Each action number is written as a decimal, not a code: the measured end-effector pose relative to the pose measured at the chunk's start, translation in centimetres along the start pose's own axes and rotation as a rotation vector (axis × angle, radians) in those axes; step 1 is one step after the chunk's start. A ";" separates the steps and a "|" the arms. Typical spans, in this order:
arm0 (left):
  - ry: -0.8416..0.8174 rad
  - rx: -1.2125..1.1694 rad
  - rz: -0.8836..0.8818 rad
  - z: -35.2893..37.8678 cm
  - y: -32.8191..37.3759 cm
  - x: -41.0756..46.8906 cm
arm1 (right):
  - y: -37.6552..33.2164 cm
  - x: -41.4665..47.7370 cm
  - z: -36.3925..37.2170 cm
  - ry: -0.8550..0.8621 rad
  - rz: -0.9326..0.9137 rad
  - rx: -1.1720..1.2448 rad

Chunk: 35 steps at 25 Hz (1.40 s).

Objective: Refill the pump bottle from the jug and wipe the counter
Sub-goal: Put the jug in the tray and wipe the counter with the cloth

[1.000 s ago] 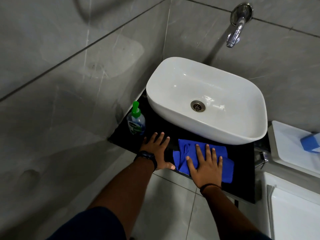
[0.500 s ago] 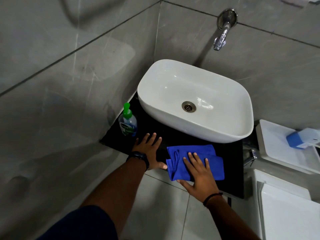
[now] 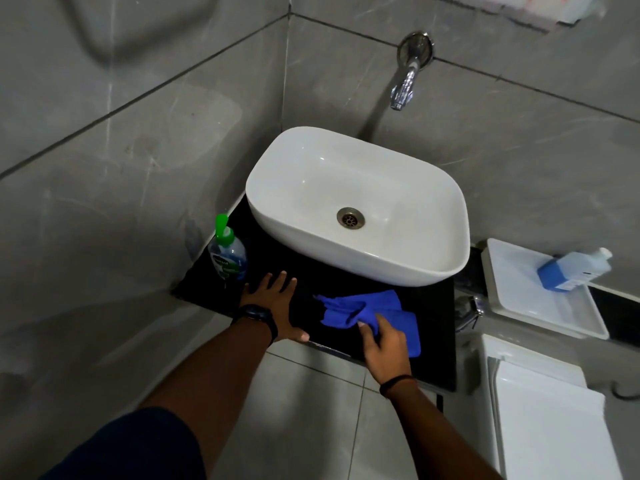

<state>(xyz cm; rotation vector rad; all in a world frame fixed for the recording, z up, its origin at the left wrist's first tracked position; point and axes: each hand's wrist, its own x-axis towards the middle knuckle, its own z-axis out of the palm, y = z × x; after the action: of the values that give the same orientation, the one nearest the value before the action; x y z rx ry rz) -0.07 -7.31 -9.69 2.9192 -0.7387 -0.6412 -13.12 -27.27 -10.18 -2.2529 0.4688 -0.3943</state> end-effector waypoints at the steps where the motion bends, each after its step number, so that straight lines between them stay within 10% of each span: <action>1: 0.007 0.014 -0.006 -0.7 0.9 0.0 | -0.2 0.4 -1.1 0.072 0.036 0.095; 14: 0.209 -0.449 0.568 -4.5 32.5 7.2 | 10.0 10.8 -27.4 0.450 0.301 0.302; 25: 0.106 -0.204 0.401 -0.6 47.1 27.1 | 31.6 31.2 -33.1 0.074 0.238 -0.092; 35: -0.055 0.183 0.543 4.7 48.7 31.1 | 41.4 26.6 -28.9 -0.716 0.126 -0.603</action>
<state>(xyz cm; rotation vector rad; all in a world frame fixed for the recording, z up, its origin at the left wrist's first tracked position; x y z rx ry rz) 1.37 -64.65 -17.98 2.6552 -1.5874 -0.6159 -10.29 -83.54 -19.31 -2.6974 0.3641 0.6984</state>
